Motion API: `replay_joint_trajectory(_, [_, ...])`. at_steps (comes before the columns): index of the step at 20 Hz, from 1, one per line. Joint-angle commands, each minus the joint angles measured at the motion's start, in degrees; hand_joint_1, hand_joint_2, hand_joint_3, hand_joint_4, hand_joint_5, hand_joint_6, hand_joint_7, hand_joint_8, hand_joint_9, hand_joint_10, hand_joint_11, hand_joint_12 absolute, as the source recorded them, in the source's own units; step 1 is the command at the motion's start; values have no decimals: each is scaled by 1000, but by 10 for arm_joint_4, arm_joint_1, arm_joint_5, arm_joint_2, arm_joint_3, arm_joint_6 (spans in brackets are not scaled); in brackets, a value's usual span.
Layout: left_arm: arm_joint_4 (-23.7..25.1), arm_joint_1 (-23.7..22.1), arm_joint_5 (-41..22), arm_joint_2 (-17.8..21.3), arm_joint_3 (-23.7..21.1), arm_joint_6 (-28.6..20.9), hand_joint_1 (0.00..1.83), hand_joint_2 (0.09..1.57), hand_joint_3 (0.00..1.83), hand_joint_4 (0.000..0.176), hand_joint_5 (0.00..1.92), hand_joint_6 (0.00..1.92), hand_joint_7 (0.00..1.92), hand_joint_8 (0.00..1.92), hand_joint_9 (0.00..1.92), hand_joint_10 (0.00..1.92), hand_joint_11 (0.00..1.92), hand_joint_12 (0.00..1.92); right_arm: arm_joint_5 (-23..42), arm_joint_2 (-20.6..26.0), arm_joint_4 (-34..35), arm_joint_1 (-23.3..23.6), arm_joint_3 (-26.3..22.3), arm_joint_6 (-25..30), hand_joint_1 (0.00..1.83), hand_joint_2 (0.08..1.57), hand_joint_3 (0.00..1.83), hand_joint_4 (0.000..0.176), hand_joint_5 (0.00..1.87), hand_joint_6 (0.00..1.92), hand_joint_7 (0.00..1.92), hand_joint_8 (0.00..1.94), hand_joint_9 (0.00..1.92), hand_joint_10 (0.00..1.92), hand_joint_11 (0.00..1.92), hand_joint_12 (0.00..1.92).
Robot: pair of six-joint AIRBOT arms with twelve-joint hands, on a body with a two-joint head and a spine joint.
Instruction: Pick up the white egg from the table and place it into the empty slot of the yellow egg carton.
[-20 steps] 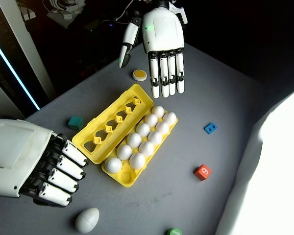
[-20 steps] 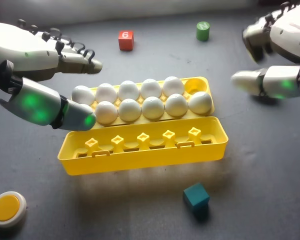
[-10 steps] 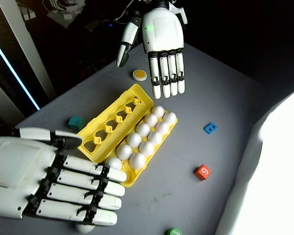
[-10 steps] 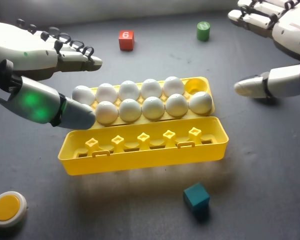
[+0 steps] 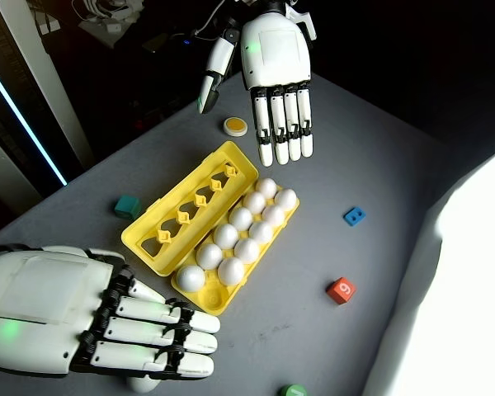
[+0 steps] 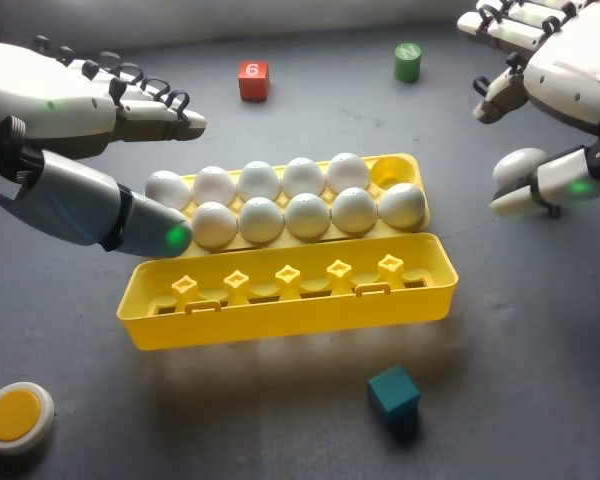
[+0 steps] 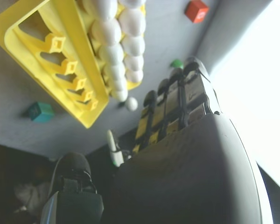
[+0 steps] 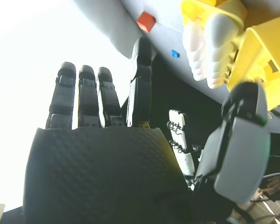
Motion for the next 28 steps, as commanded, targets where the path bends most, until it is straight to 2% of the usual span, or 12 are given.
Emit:
replay_joint_trajectory(1, [6,-8,54,2,-1,0,0,1111,14,0,0,0,0,0,0,0,0,0,79,-2,-10,4,11,-5,654,801,5,114,880,21,1,0,0,0,0,0])
replay_joint_trajectory(3, [6,-8,54,2,-1,0,0,1115,15,0,0,0,0,0,0,0,0,0,79,-22,0,5,38,-19,605,811,8,134,846,3,0,0,0,0,0,0])
replay_joint_trajectory(8, [6,-8,54,2,-1,0,0,1107,9,0,2,1,0,0,0,0,0,0,49,-47,25,1,85,-24,671,799,0,109,855,13,0,0,0,0,0,0])
replay_joint_trajectory(9, [6,-8,54,2,-1,0,0,1108,9,0,0,0,0,0,0,0,0,0,44,-50,25,-1,89,-27,612,809,3,144,828,3,0,0,0,0,0,0])
replay_joint_trajectory(10, [6,-8,54,2,-1,0,0,1111,10,0,0,0,0,0,0,0,0,0,38,-53,25,-5,93,-33,648,809,2,116,836,6,0,0,0,0,0,0])
replay_joint_trajectory(14, [6,-9,54,2,-1,0,0,1116,10,0,0,0,0,0,0,0,0,0,16,-61,25,-10,109,-39,658,817,4,109,839,6,5,1,0,0,0,0])
replay_joint_trajectory(17, [6,-9,54,2,-1,0,0,1110,6,0,0,0,0,0,0,0,0,0,9,-72,25,-11,128,-38,656,810,1,131,851,9,10,4,0,0,0,0])
replay_joint_trajectory(19, [6,-9,54,2,-1,0,0,1117,9,0,0,0,0,0,0,0,0,0,5,-78,25,-11,137,-36,651,830,10,111,852,6,12,2,0,0,0,0])
replay_joint_trajectory(20, [6,-9,54,2,-1,0,0,1117,8,0,0,0,0,0,0,0,0,0,4,-81,25,-12,140,-36,714,820,4,66,880,15,36,10,0,0,0,0])
replay_joint_trajectory(24, [6,-9,54,2,-1,0,0,1119,8,0,0,0,0,0,0,0,0,0,1,-100,25,-14,168,-28,628,857,18,146,831,4,0,0,0,0,0,0])
replay_joint_trajectory(25, [6,-9,54,2,-1,0,0,1122,9,0,0,0,0,0,0,0,0,0,1,-104,25,-15,172,-26,688,852,13,99,849,13,0,0,0,0,0,0])
replay_joint_trajectory(28, [6,-9,54,2,-2,0,0,1115,5,0,0,0,0,0,0,0,0,0,1,-115,5,-15,183,-12,709,868,13,87,875,18,25,6,0,0,0,0])
